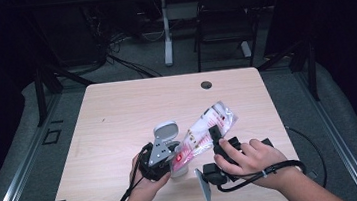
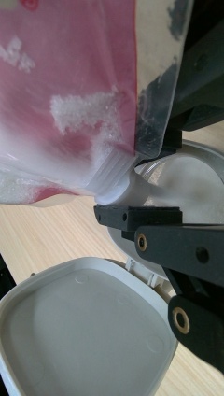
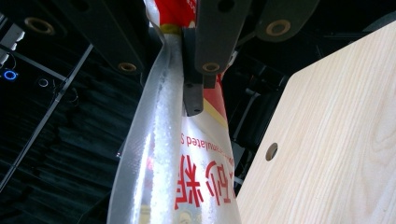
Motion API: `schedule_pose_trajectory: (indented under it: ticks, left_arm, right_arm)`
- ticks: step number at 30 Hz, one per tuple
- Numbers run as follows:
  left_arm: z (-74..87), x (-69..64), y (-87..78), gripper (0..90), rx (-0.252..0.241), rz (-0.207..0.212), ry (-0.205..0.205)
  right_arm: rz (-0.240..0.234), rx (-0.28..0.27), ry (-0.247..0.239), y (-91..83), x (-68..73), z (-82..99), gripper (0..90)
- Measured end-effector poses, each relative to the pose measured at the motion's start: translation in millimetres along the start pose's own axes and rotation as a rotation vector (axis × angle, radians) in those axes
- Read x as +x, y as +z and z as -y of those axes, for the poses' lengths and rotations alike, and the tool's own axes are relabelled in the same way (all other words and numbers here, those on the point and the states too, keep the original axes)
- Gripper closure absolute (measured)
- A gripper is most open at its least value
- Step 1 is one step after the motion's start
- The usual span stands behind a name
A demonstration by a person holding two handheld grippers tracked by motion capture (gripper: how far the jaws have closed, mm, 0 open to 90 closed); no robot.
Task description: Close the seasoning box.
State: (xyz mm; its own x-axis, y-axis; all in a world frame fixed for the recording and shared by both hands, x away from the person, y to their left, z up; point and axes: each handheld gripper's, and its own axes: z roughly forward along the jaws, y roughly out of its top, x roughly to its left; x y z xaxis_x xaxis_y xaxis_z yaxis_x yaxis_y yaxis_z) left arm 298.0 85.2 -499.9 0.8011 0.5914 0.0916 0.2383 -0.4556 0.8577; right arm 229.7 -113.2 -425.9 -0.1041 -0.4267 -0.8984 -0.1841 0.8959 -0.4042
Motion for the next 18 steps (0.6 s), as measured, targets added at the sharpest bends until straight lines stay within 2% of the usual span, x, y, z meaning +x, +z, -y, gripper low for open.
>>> schedule_pose_trajectory:
  ticks: [18]
  left_arm:
    - [-0.8, 0.0, -2.2, 70.0, -0.004, -0.003, -0.002]
  right_arm:
    - [0.005, -0.003, -0.001, -0.9, -2.6, -0.3, 85.4]
